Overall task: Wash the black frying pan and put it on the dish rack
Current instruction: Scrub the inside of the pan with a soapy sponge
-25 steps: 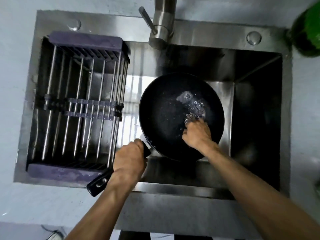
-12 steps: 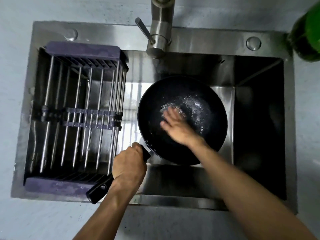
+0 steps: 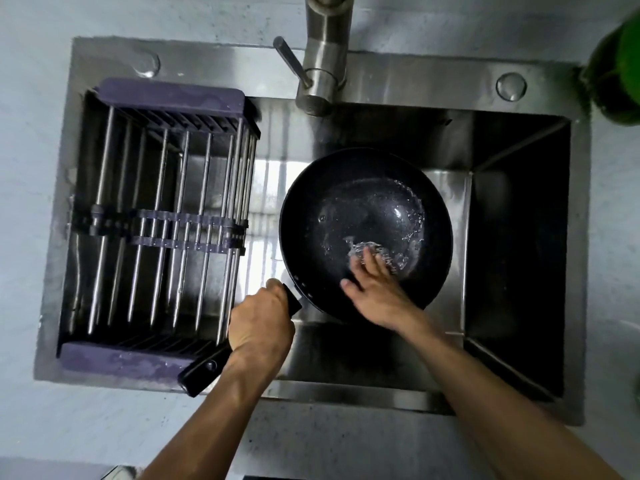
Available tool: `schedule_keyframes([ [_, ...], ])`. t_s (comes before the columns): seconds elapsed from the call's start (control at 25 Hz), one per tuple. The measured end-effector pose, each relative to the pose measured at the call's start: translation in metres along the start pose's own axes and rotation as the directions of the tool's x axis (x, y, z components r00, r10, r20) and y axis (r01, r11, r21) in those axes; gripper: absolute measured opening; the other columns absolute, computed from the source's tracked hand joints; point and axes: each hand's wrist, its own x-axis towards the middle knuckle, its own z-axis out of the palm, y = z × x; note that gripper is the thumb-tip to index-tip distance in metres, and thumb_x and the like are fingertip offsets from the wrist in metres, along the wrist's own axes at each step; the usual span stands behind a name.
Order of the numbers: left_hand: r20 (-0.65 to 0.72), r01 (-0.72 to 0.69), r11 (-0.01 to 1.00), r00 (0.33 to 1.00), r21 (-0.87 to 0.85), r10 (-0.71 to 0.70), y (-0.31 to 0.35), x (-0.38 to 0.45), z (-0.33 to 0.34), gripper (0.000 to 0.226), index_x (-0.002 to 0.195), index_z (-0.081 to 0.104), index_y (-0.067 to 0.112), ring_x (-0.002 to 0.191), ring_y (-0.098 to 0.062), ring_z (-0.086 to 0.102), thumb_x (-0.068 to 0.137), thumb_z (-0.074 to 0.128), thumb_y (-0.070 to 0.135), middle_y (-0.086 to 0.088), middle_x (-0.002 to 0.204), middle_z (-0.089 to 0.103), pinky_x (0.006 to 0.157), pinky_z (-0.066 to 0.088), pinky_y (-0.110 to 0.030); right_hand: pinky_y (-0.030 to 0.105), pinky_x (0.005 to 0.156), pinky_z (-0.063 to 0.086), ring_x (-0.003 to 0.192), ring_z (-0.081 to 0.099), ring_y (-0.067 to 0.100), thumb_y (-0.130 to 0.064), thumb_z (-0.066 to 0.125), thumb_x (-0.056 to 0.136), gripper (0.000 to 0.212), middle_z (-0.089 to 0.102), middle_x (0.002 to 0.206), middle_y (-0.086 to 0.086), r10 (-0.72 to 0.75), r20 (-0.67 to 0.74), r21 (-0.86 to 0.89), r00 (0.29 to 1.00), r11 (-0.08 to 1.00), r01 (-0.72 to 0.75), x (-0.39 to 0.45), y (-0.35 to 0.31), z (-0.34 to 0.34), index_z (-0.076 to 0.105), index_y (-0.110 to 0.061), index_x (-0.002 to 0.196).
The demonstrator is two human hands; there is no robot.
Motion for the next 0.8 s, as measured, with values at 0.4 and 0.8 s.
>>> schedule_keyframes([
  [0.4, -0.009, -0.032, 0.999, 0.999, 0.025, 0.032, 0.001, 0.003, 0.003, 0.025, 0.111, 0.048, 0.014, 0.095, -0.025, 0.066, 0.087, 0.052, 0.008, -0.005, 0.101, 0.066, 0.066, 0.039, -0.03, 0.032, 0.12, -0.007, 0.153, -0.015, 0.017, -0.047, 0.029, 0.107, 0.059, -0.014, 0.166, -0.006, -0.184, 0.041, 0.204, 0.982, 0.964, 0.172, 0.025, -0.023, -0.007, 0.017, -0.024, 0.159],
  [0.8, -0.005, -0.035, 0.999, 0.999, -0.017, 0.035, -0.001, 0.005, 0.006, 0.025, 0.111, 0.048, 0.014, 0.094, -0.025, 0.065, 0.087, 0.053, 0.01, -0.004, 0.1, 0.066, 0.067, 0.041, -0.031, 0.033, 0.12, -0.009, 0.153, -0.014, 0.017, -0.048, 0.026, 0.107, 0.057, -0.01, 0.166, -0.008, -0.052, -0.095, 0.098, 0.994, 0.993, 0.061, 0.047, 0.007, -0.048, 0.02, -0.025, 0.159],
])
